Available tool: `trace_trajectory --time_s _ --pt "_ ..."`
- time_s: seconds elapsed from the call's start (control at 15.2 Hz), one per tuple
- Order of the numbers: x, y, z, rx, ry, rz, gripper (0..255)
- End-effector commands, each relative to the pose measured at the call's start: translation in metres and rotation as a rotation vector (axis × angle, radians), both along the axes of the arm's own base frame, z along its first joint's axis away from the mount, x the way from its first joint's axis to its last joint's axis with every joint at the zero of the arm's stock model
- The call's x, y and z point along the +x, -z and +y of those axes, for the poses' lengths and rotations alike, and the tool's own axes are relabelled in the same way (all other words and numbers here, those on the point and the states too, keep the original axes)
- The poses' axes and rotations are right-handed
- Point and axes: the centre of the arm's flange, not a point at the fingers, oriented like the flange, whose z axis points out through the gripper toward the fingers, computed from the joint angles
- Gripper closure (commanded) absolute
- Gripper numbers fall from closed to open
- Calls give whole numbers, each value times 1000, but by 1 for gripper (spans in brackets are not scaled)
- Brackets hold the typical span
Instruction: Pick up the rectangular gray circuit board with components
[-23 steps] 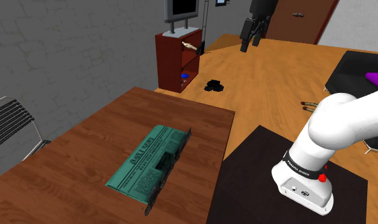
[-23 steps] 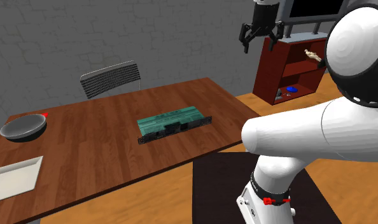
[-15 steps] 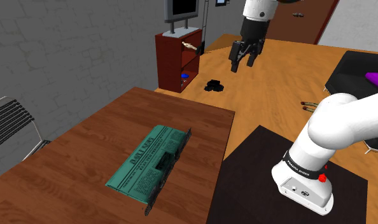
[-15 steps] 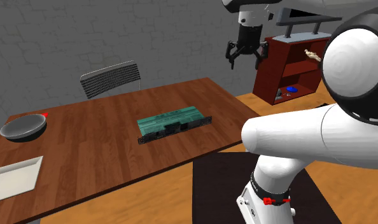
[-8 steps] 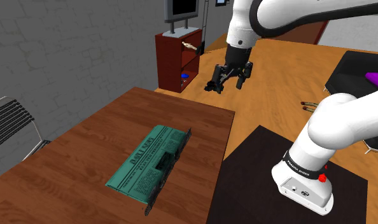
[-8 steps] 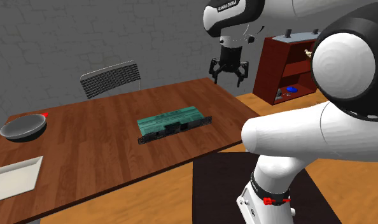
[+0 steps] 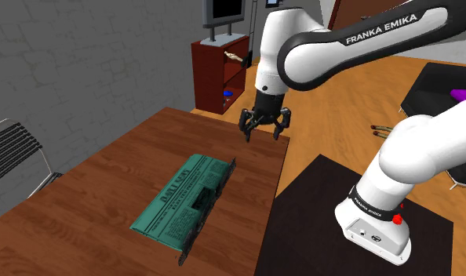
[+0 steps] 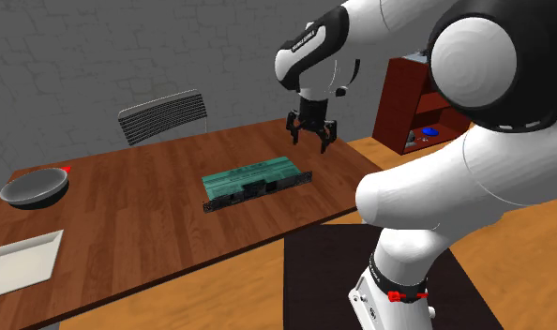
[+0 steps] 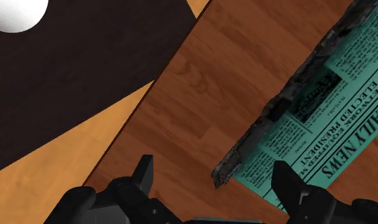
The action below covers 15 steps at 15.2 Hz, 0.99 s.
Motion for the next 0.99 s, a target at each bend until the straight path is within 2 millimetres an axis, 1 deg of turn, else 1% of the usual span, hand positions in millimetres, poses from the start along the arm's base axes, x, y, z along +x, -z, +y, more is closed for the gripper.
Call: trace_trajectory --time_s 0.0,0.46,0.92 --pt "4 18 17 14 62 6 0" --pt "30 84 70 55 265 32 0" --pt "65 149 120 97 468 59 0"
